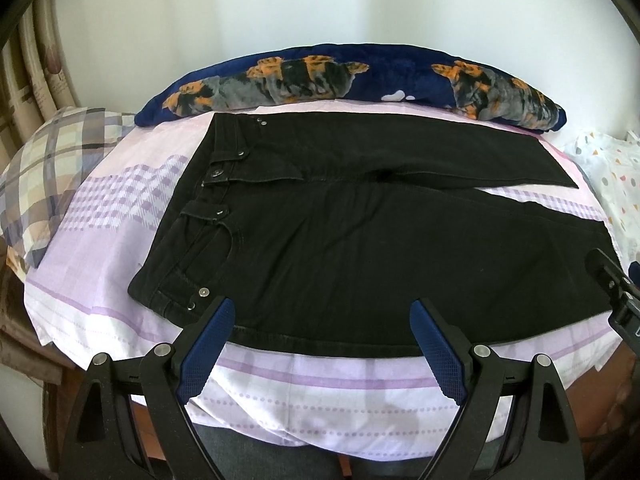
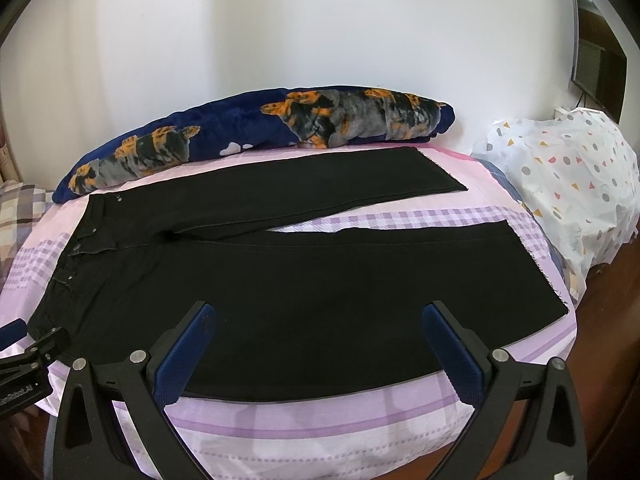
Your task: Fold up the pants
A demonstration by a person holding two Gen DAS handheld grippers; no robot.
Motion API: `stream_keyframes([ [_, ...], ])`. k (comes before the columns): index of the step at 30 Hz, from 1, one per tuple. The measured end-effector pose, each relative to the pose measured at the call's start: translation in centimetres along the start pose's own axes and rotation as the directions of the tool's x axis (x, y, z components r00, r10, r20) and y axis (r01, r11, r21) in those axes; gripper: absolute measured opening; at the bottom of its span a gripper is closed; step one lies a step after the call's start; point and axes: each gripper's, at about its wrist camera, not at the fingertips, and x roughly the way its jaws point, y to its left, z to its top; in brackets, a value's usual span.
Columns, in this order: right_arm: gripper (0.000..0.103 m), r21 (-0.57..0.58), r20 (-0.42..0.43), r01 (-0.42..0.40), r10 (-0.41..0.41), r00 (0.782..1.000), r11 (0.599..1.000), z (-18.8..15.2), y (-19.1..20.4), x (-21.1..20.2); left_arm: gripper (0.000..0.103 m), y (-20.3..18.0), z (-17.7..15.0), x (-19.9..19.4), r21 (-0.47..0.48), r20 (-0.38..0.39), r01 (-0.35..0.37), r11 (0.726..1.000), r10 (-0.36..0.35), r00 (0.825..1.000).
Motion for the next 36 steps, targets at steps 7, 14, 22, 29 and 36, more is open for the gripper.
stream_keyframes([
  [7,0.103,0.0,-0.001,0.001,-0.001,1.0,1.0,0.0,-0.1,0.1,0.089,0.1,-0.2,0.2,0.014,0.0,-0.02,1.0,0.02,1.0],
  [14,0.103,-0.002,0.002,0.002,-0.002,1.0,1.0,-0.1,-0.2,0.1,0.089,0.1,-0.2,0.2,-0.003,0.003,-0.002,1.0,0.002,1.0],
  [22,0.103,0.03,0.009,-0.012,0.012,1.0,0.999,0.0,-1.2,0.2,0.089,0.2,-0.2,0.9,-0.02,-0.022,0.02,1.0,-0.02,1.0],
  [29,0.103,0.099,-0.012,-0.048,0.049,0.999,0.994,0.4,-2.2,0.5,0.089,2.0,1.2,1.9,-0.105,-0.024,0.121,0.987,-0.124,0.992],
  [36,0.103,0.136,0.015,-0.114,0.113,0.994,0.984,1.7,-2.6,0.6,0.088,6.0,5.6,3.6,-0.084,0.038,0.124,0.989,-0.121,0.992],
])
